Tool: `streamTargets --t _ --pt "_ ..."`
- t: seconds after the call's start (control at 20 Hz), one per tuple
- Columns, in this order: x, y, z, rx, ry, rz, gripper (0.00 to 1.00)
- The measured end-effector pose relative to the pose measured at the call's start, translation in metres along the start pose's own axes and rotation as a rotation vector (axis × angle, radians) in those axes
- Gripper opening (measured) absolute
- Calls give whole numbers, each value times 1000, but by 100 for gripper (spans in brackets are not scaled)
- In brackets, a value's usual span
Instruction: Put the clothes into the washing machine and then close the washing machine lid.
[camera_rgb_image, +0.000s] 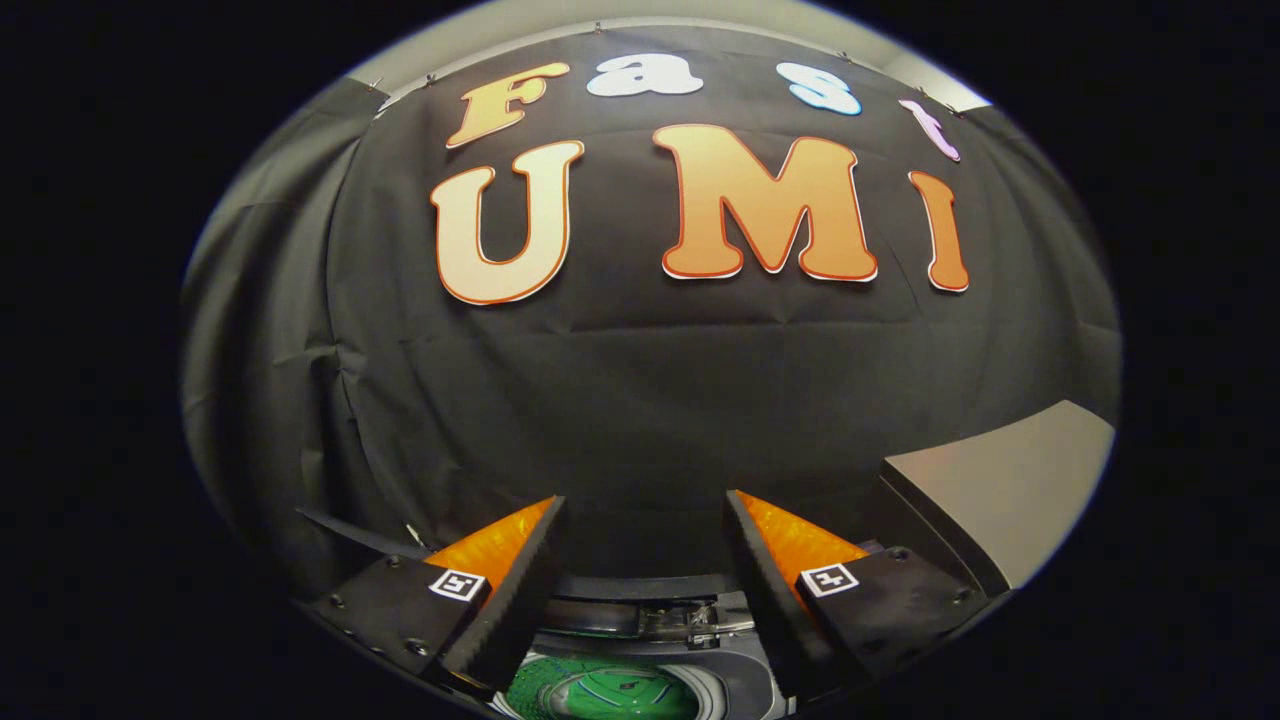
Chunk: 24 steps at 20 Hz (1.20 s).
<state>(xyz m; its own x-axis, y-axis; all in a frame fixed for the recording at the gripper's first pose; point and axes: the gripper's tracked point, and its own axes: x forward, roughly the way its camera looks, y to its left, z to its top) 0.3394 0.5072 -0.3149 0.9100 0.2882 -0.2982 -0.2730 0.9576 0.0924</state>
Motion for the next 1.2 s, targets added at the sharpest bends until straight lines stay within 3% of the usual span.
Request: streamTargets --t 0.8,1.2 --pt "-61 5 -45 -7 36 74 99" --pt "-97 -9 -148 69 279 37 99"
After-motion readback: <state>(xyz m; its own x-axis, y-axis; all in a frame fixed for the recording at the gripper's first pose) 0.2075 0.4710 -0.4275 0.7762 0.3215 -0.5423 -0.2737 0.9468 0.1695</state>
